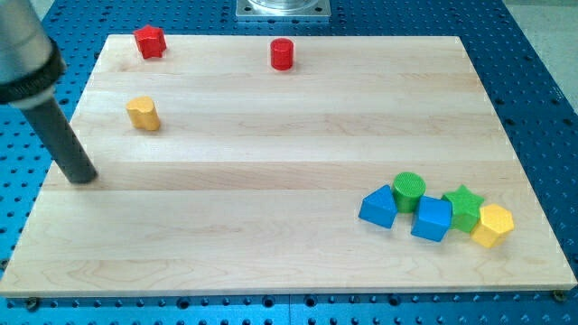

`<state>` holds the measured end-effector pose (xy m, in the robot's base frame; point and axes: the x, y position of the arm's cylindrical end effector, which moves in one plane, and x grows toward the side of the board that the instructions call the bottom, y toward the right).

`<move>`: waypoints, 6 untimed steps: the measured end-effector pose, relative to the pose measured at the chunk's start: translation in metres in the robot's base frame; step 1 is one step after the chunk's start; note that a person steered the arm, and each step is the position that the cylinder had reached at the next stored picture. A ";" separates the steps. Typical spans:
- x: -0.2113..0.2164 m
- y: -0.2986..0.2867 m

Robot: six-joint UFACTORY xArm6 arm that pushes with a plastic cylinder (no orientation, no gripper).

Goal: Move the yellow heart to the left of the triangle

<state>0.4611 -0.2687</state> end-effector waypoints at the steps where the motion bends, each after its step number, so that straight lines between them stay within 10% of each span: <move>1: -0.053 -0.006; 5: -0.075 0.238; 6: -0.099 0.211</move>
<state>0.3622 -0.0579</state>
